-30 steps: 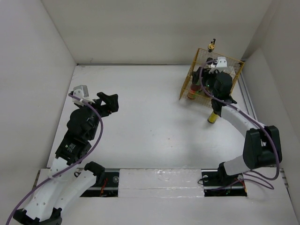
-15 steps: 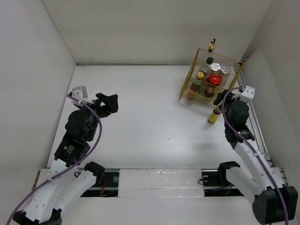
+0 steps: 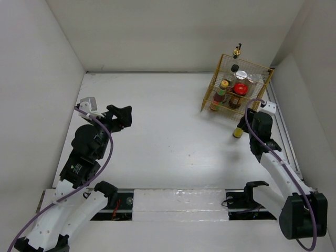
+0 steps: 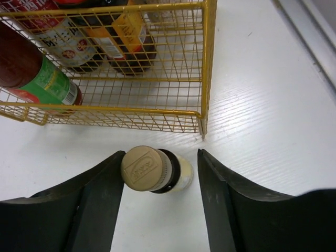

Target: Organize the condiment bottles

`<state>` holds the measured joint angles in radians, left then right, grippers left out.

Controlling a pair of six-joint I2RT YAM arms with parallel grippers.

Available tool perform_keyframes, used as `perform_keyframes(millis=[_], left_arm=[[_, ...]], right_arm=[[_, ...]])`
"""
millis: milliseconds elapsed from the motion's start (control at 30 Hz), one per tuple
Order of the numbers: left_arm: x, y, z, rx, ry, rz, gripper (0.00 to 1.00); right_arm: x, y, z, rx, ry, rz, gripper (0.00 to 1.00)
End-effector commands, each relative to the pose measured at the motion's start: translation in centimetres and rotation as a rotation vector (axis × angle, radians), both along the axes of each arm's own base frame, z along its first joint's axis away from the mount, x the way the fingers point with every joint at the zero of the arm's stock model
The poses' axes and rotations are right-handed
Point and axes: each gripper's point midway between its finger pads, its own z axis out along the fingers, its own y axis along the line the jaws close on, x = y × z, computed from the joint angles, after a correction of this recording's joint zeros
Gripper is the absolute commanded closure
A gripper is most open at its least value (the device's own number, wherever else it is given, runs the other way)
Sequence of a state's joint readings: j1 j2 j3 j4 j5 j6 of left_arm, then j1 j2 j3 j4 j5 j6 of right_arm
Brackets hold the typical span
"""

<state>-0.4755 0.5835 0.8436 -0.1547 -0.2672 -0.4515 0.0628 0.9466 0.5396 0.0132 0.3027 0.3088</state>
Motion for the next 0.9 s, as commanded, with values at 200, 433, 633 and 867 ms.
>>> perform_keyframes(millis=[200, 433, 633, 867], left_arm=[[0.0, 0.0, 1.1, -0.009, -0.043, -0.005, 0.19], [0.2, -0.1, 0.9, -0.004, -0.035, -0.005, 0.19], [0.5, -0.4, 0.4, 0.004, -0.019, -0.014, 0.19], [0.5, -0.4, 0.4, 0.013, -0.02, -0.015, 0.19]], right_arm=[[1.3, 0.3, 1.7, 0.023, -0.062, 0.016, 0.7], [0.0, 2.7, 9.3, 0.025, -0.285, 0.098, 0.75], [0.6, 3.1, 17.4, 0.017, -0.431, 0.117, 0.78], [5.3, 1.5, 19.7, -0.023, -0.473, 0.046, 0.81]])
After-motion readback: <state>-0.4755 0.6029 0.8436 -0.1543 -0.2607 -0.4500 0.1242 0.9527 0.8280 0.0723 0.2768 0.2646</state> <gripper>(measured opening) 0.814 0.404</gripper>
